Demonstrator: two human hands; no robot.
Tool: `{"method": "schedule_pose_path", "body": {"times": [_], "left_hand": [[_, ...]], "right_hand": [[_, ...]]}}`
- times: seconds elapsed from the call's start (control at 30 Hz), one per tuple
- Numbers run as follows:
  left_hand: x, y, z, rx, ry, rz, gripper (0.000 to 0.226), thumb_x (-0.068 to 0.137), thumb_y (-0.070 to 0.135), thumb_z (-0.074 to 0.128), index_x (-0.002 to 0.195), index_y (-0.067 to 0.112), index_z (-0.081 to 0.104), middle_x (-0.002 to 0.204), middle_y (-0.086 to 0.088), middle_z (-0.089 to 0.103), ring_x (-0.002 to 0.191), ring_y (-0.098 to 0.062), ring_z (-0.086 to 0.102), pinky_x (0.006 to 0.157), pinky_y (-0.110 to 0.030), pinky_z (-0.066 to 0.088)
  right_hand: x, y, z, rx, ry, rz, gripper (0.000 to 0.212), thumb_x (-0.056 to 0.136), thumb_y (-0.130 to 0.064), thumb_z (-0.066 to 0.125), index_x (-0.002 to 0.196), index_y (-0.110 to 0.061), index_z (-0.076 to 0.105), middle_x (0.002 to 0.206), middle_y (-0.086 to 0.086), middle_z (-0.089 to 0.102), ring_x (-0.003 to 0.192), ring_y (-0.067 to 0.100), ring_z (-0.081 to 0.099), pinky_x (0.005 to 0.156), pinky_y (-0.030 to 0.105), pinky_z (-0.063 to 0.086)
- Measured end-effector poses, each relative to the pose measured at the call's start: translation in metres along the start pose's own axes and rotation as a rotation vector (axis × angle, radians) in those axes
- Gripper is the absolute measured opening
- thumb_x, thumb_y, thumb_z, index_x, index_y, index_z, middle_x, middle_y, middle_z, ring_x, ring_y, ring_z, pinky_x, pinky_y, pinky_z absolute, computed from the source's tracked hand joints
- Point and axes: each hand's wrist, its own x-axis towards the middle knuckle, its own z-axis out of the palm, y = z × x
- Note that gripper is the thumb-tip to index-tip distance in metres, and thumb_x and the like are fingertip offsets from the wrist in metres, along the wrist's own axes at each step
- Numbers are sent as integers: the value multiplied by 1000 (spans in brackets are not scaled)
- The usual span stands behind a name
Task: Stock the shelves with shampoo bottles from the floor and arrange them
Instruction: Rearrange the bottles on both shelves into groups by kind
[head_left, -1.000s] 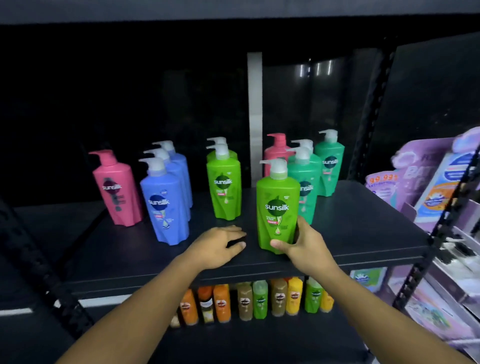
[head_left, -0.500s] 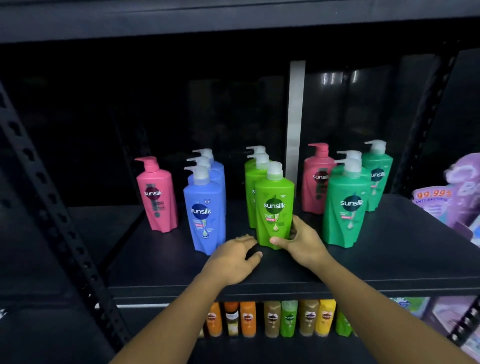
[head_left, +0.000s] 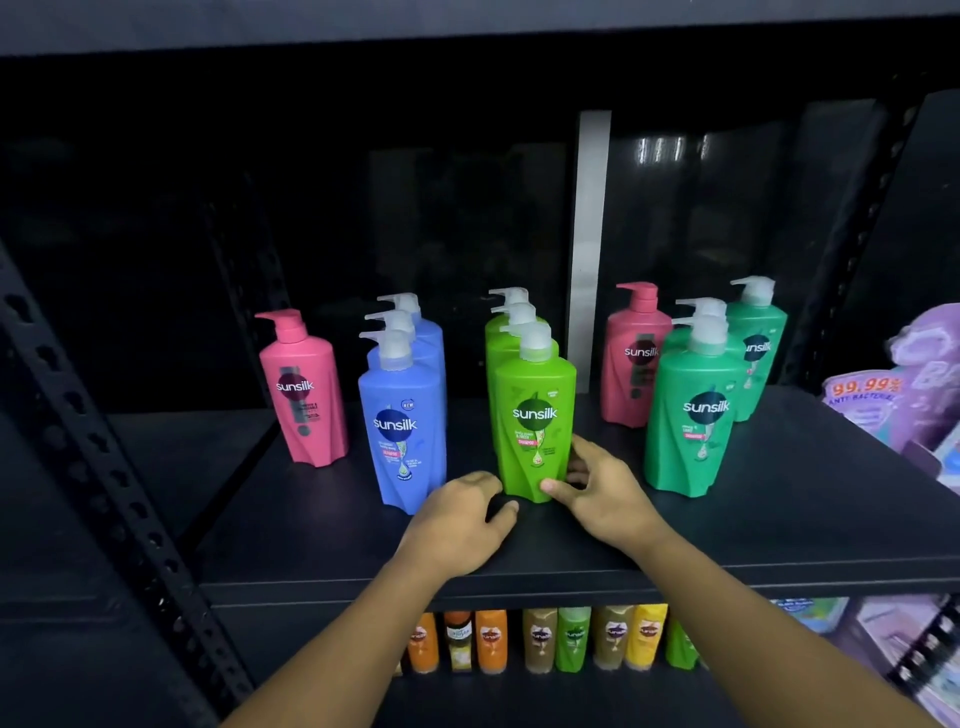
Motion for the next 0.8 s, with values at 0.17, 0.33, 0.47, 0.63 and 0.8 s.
{"method": "schedule_pose_path", "body": {"times": [0.17,0.33,0.47,0.63,0.8], "left_hand": [[-7,5,-5,39,9,47,41,103,50,46,123,21,67,127,9,63,110,-15,61,91,-36,53],[-14,8,-9,31,47,139,37,103,46,46,115,22,71,115,10,65,103,-13,62,83,-35,54],[-20,13,-9,-21,65,220,43,98,51,42,111,24,72,110,13,67,100,-9,62,84,-35,54],[-23,51,6,-164,51,339,36,98,48,48,111,26,74,108,17,68,100,-3,63,90,-31,53],[5,101,25,-150,-41,434,37,100,41,52,121,18,71,123,8,67,112,-12,62,99,-33,49]], "right_hand": [[-4,-5,-2,1,-27,25,53,86,-19,78,131,-39,58,109,-18,73,107,1,65,103,34,51],[-20,-15,-8,-43,30,58,51,88,-32,76,136,-30,57,120,-14,69,114,1,61,104,26,47],[-52,-11,-27,-233,7,56,47,93,-33,70,137,-18,61,128,-7,67,117,5,61,107,27,46],[-92,7,-88,-408,-75,100,30,97,-32,65,124,-21,71,128,-11,67,120,2,57,105,14,37],[-107,24,-129,-567,-65,177,36,96,-29,66,130,-18,68,140,-5,62,131,11,54,102,10,31]]}}
